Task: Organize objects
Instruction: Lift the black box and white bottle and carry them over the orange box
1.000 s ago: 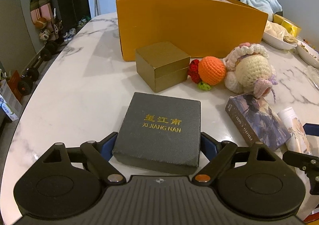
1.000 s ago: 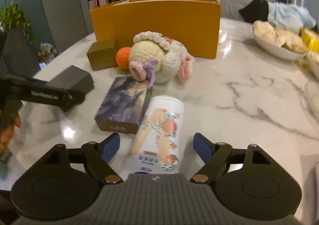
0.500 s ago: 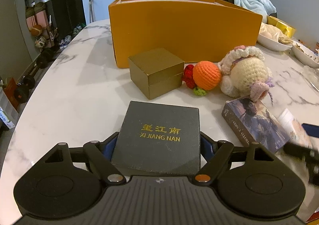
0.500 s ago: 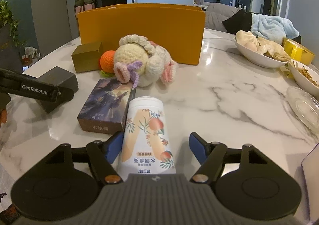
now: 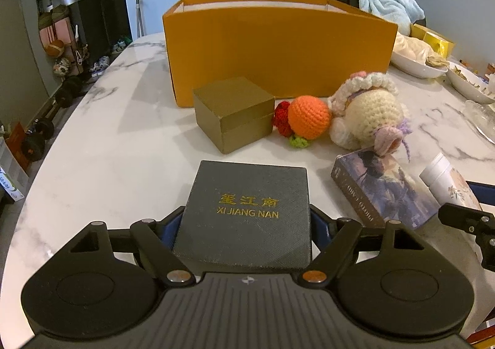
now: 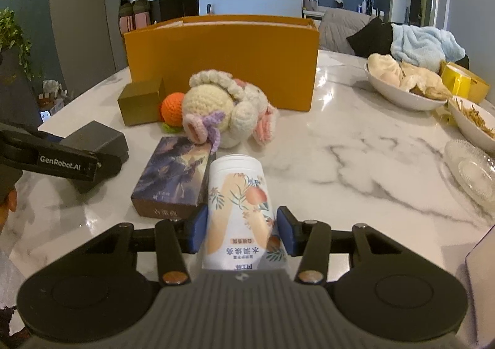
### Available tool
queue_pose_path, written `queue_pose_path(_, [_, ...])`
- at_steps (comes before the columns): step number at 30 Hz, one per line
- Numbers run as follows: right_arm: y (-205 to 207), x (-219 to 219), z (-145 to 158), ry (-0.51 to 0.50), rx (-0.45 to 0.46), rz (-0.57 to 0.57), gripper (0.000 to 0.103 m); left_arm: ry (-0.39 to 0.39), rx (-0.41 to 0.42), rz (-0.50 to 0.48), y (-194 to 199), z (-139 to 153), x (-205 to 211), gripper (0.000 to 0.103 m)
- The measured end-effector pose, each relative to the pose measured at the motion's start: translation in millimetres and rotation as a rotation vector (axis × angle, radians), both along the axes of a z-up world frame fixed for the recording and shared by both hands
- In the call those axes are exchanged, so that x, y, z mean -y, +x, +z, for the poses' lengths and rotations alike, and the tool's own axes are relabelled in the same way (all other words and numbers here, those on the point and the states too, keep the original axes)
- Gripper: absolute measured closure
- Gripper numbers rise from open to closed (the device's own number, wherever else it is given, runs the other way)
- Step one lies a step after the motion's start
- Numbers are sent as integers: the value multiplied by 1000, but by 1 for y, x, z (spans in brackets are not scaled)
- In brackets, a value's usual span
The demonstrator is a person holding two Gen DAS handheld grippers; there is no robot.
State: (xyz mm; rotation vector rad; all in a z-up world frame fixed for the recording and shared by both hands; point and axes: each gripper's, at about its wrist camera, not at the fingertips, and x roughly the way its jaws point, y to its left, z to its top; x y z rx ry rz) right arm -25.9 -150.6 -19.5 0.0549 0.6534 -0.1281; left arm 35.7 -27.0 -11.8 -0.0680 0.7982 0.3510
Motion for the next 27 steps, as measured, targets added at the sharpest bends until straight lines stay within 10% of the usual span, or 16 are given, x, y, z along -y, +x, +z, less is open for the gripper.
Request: queue_pose_path(27, [62,15,99,-4,161,77,53,123,159,-1,53,100,-12,10])
